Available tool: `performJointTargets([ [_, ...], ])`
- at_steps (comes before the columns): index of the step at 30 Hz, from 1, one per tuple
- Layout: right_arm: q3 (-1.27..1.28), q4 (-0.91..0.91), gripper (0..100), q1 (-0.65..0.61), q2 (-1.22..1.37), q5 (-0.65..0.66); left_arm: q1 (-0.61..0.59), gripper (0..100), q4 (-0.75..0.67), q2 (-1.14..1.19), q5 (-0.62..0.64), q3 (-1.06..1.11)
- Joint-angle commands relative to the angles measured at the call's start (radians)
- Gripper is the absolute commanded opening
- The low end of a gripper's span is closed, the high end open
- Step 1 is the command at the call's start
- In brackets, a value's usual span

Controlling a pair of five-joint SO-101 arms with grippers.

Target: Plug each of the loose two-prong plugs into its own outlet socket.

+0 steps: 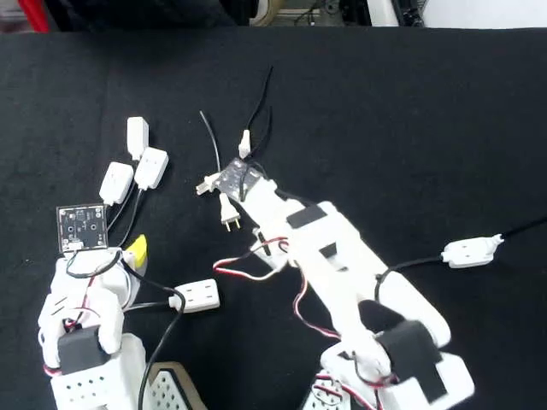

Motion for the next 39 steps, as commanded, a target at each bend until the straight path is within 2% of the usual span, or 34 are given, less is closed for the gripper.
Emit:
performJointTargets([
  [1,-0.068,0.054,1.2,-0.052,-0.124,0.009,0.062,28,-0.018,-0.003,0.038,-0.033],
  [10,-0.068,0.092,1.2,-0.255,-0.329,-0.054,0.255,28,-0.054,-0.003,0.313,-0.14],
  [14,-0.036,0.063,1.2,-0.282,-0.409,-0.14,0.378,28,-0.132,-0.003,0.341,-0.13],
  [18,0.05,-0.012,1.2,-0.282,-0.515,-0.192,0.446,28,-0.219,-0.003,0.344,-0.077],
  [23,0.107,-0.031,1.2,-0.287,-0.61,-0.212,0.464,28,-0.227,-0.003,0.344,-0.084],
  [39,0.101,-0.023,1.2,-0.285,-0.622,-0.226,0.458,28,-0.261,-0.003,0.333,-0.031],
])
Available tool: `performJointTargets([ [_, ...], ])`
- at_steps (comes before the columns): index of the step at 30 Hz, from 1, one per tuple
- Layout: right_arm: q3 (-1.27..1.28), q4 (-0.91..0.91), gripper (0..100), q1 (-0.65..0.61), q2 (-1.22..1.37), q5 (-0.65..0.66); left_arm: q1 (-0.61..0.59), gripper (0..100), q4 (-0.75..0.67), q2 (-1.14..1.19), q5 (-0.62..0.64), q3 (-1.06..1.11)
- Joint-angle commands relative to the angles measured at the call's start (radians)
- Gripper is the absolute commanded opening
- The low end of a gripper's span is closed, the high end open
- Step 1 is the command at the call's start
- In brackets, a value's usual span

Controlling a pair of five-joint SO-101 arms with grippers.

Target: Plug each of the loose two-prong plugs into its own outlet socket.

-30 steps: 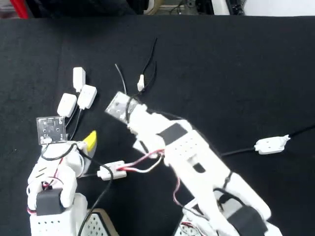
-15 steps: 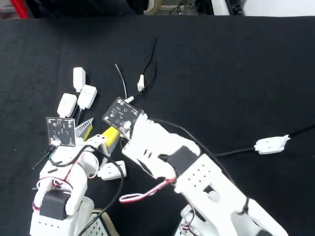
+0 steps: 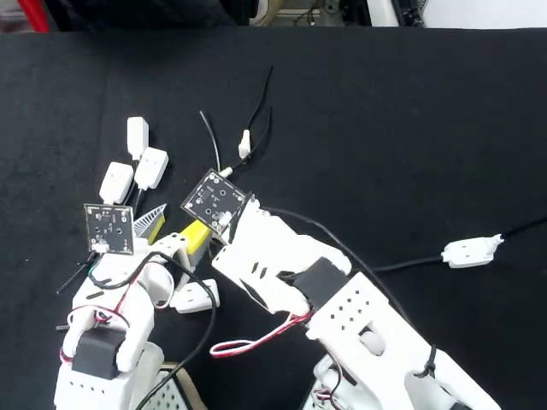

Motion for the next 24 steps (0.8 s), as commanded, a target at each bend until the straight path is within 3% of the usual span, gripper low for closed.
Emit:
performJointTargets([
  [1,-0.016,-0.018,1.2,-0.009,-0.038,-0.009,-0.002,28,-0.015,0.0,-0.021,0.002],
  [12,-0.027,0.097,1.2,-0.006,-0.274,-0.009,-0.005,28,-0.043,0.0,-0.064,0.053],
  [24,-0.065,0.12,1.2,-0.006,-0.266,-0.043,-0.008,28,-0.032,0.0,-0.069,0.054],
])
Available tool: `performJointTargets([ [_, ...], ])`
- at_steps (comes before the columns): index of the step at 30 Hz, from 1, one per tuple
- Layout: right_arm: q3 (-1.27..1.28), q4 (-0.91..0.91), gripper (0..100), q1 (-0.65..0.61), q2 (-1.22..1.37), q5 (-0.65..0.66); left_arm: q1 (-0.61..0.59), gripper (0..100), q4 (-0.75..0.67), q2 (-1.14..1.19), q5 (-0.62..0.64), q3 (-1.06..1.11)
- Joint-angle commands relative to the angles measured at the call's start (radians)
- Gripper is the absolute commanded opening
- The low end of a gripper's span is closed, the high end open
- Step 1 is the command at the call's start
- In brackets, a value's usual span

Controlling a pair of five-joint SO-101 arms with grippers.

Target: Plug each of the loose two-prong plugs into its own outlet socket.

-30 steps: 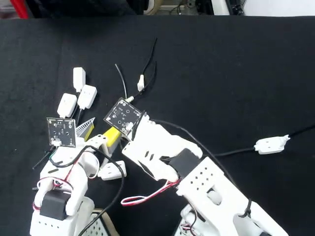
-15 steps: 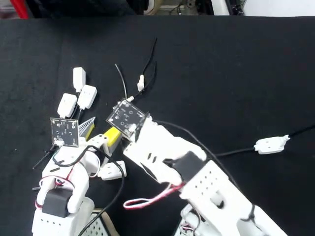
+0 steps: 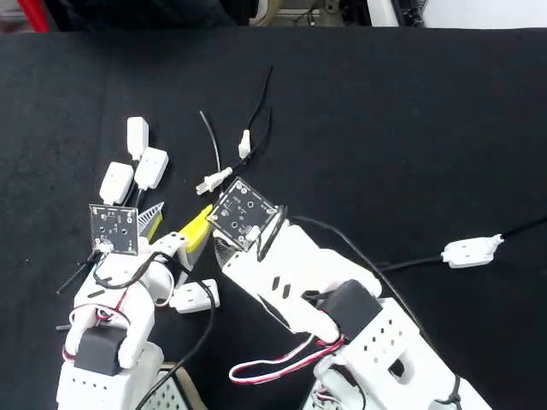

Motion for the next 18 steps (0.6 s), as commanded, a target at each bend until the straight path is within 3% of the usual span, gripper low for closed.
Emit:
performJointTargets([
  [1,-0.076,0.012,1.2,-0.005,-0.008,-0.012,-0.024,28,0.015,0.002,-0.011,-0.002],
  [4,-0.128,0.038,1.2,0.006,0.097,-0.017,-0.159,28,0.043,0.002,-0.011,-0.035],
  [8,-0.268,0.089,1.2,0.012,0.326,-0.043,-0.432,28,0.081,0.0,-0.003,-0.082],
  [13,-0.512,0.247,1.2,0.006,0.607,-0.1,-0.72,28,0.083,0.0,-0.003,-0.022],
  [18,-0.674,0.385,1.2,-0.031,0.851,-0.16,-0.889,28,0.081,0.0,-0.006,0.027],
])
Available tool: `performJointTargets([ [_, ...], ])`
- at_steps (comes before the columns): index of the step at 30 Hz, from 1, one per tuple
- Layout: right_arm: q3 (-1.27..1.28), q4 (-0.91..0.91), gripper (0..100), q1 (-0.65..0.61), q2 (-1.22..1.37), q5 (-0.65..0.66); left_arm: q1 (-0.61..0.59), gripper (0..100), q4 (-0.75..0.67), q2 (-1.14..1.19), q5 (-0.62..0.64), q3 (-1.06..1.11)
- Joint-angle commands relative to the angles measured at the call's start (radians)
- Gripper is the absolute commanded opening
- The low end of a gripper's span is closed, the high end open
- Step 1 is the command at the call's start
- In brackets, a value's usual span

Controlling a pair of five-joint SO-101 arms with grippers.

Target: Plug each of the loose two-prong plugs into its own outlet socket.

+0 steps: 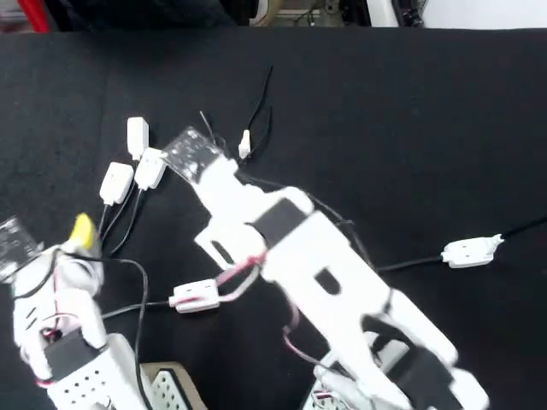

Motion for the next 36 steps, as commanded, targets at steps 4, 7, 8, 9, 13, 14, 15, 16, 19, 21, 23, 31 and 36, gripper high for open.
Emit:
performJointTargets([
  [4,-0.096,0.015,1.2,-0.16,0.225,-0.077,-0.085,28,-0.005,-0.008,-0.005,0.019],
  [7,-0.051,-0.046,1.2,-0.199,0.263,-0.132,-0.09,28,-0.005,-0.008,-0.005,0.019],
  [8,-0.036,-0.06,1.2,-0.206,0.265,-0.144,-0.093,28,-0.006,-0.008,-0.005,0.022],
  [9,-0.024,-0.069,1.2,-0.206,0.265,-0.158,-0.094,28,-0.006,-0.008,-0.005,0.025],
  [13,-0.016,-0.069,1.2,-0.204,0.265,-0.196,-0.097,28,-0.009,-0.008,-0.005,0.028],
  [14,-0.013,-0.068,1.2,-0.206,0.265,-0.198,-0.107,28,-0.009,-0.008,-0.005,0.028],
  [15,-0.013,-0.06,1.2,-0.206,0.265,-0.199,-0.116,28,-0.009,-0.008,-0.005,0.028],
  [16,-0.015,-0.049,1.2,-0.206,0.265,-0.199,-0.119,28,-0.017,-0.008,-0.005,0.028],
  [19,-0.015,-0.034,1.2,-0.203,0.265,-0.198,-0.119,28,-0.028,-0.006,-0.005,0.039],
  [21,-0.015,-0.012,1.2,-0.184,0.265,-0.19,-0.116,28,-0.025,-0.006,-0.005,0.038],
  [23,-0.021,0.008,1.2,-0.163,0.265,-0.189,-0.107,28,-0.021,-0.006,-0.005,0.038],
  [31,-0.042,0.072,1.2,-0.117,0.269,-0.124,-0.097,28,-0.023,-0.006,-0.006,0.039],
  [36,-0.036,0.046,1.2,-0.166,0.274,-0.138,-0.097,28,-0.026,-0.006,-0.006,0.041],
])
